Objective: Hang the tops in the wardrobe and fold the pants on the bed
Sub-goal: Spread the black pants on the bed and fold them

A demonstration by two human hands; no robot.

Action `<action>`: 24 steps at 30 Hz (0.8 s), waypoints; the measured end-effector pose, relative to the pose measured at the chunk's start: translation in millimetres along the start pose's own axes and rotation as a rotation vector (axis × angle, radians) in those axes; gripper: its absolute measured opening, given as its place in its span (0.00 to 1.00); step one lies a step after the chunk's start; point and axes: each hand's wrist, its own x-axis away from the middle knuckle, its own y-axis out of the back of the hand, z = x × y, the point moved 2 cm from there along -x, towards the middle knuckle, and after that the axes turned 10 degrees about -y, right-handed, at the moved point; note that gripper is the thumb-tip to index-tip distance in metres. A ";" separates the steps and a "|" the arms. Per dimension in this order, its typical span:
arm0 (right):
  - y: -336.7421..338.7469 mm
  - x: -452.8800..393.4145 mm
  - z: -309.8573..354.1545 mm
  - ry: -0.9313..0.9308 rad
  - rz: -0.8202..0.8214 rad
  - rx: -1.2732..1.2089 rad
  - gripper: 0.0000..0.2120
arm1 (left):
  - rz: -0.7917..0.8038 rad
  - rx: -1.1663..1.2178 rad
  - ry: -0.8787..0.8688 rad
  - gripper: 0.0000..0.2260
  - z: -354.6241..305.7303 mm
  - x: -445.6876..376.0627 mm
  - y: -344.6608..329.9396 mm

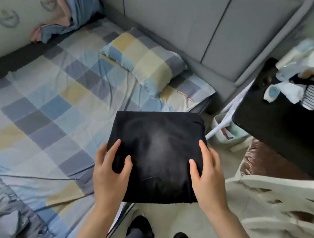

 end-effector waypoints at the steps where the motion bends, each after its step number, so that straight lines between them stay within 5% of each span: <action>1: 14.1 6.8 -12.6 -0.041 -0.036 -0.002 0.26 | 0.043 -0.004 -0.024 0.20 -11.7 3.6 -10.7; 11: 150.5 115.9 -152.9 -0.412 -0.375 -0.019 0.25 | 0.453 0.053 -0.276 0.19 -123.9 106.4 -127.2; 24: 294.1 316.7 -331.6 -0.853 -0.643 0.054 0.24 | 0.937 0.122 -0.534 0.20 -233.7 357.4 -255.6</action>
